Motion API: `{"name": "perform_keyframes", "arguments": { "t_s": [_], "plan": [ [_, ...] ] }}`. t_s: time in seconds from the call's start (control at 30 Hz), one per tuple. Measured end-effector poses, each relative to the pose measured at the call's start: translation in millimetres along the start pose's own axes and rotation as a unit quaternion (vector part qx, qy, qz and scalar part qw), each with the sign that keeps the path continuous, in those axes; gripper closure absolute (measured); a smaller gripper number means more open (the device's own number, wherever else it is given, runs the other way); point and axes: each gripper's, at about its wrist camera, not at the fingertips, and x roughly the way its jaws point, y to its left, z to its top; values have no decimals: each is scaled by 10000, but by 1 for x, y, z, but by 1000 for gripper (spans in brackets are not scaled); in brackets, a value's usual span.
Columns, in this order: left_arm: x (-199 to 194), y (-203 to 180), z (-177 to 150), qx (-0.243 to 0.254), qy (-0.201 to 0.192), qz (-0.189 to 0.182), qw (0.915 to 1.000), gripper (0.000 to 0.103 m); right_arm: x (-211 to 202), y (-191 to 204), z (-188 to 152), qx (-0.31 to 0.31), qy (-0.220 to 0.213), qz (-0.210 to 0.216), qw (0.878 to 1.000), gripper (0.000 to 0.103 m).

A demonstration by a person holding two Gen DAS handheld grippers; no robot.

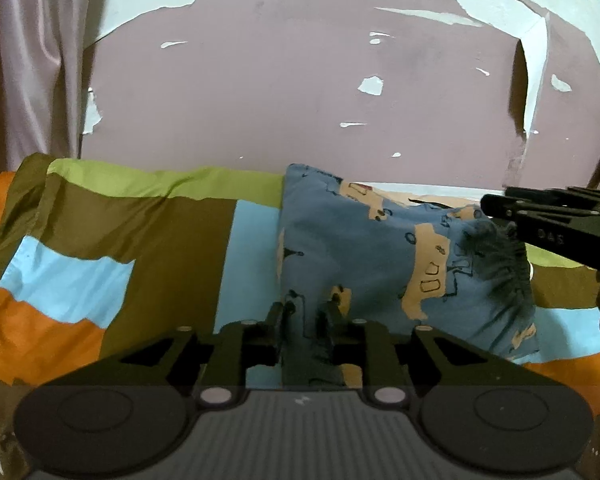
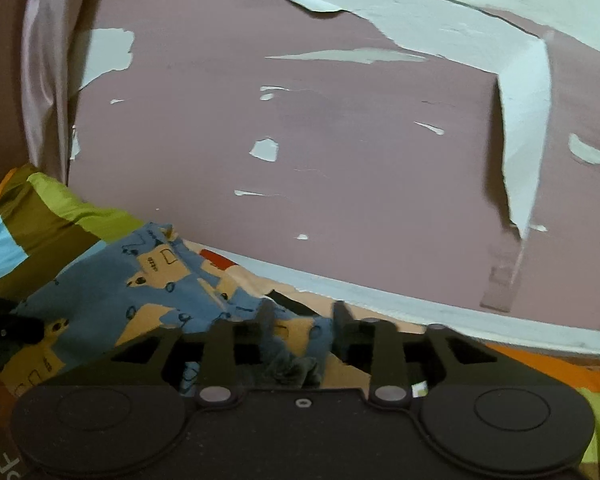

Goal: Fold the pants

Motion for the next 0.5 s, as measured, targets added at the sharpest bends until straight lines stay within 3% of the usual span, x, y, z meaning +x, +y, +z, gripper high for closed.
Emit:
{"name": "perform_keyframes", "arguments": {
  "t_s": [0.1,0.33,0.5],
  "plan": [
    [-4,5,0,-123,21,15,9999,67,-9,-2,0,59,-49,-107,9999,45],
    [-33,11,5,-337,-254,23,9991,23,-49,2,4,348,-430,-263,9981,8],
    [-64,13,4,-326,-592,110,9977,1,-92,14,-1,692,-776,-350,9940,1]
  ]
}}
